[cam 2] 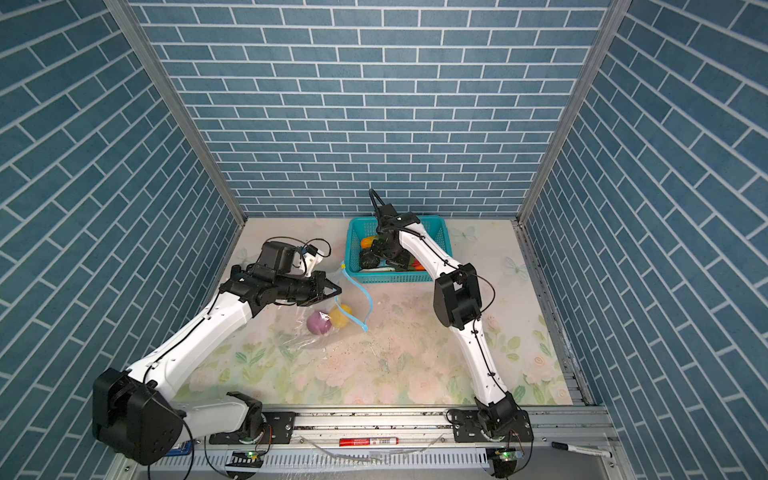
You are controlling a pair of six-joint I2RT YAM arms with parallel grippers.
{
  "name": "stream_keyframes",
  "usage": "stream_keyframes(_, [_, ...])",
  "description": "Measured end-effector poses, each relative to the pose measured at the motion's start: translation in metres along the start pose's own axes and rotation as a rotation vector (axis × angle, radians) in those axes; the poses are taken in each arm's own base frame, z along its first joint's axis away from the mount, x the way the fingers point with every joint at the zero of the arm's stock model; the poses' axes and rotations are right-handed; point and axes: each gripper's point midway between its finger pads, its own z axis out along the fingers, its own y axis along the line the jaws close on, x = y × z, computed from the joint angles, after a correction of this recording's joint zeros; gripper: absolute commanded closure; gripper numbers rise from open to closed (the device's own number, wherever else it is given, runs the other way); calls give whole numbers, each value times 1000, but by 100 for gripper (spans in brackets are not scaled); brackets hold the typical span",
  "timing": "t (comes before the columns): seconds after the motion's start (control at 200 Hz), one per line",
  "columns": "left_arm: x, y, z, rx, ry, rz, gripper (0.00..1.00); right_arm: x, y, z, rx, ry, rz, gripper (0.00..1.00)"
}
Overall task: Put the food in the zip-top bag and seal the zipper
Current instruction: 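Lower the right gripper into the basket toward the pale green vegetable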
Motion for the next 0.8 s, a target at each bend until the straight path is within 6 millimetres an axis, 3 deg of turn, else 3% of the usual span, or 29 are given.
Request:
stream_keyframes(0.37, [0, 1, -3, 1, -9, -2, 100, -2, 0, 41, -13, 55, 66, 16])
stream_keyframes(0.62, [3, 6, -3, -5, -5, -10, 100, -11, 8, 38, -42, 26, 48, 18])
stream_keyframes(0.8, [4, 7, -2, -7, -3, -13, 100, -23, 15, 35, -90, -12, -118, 17])
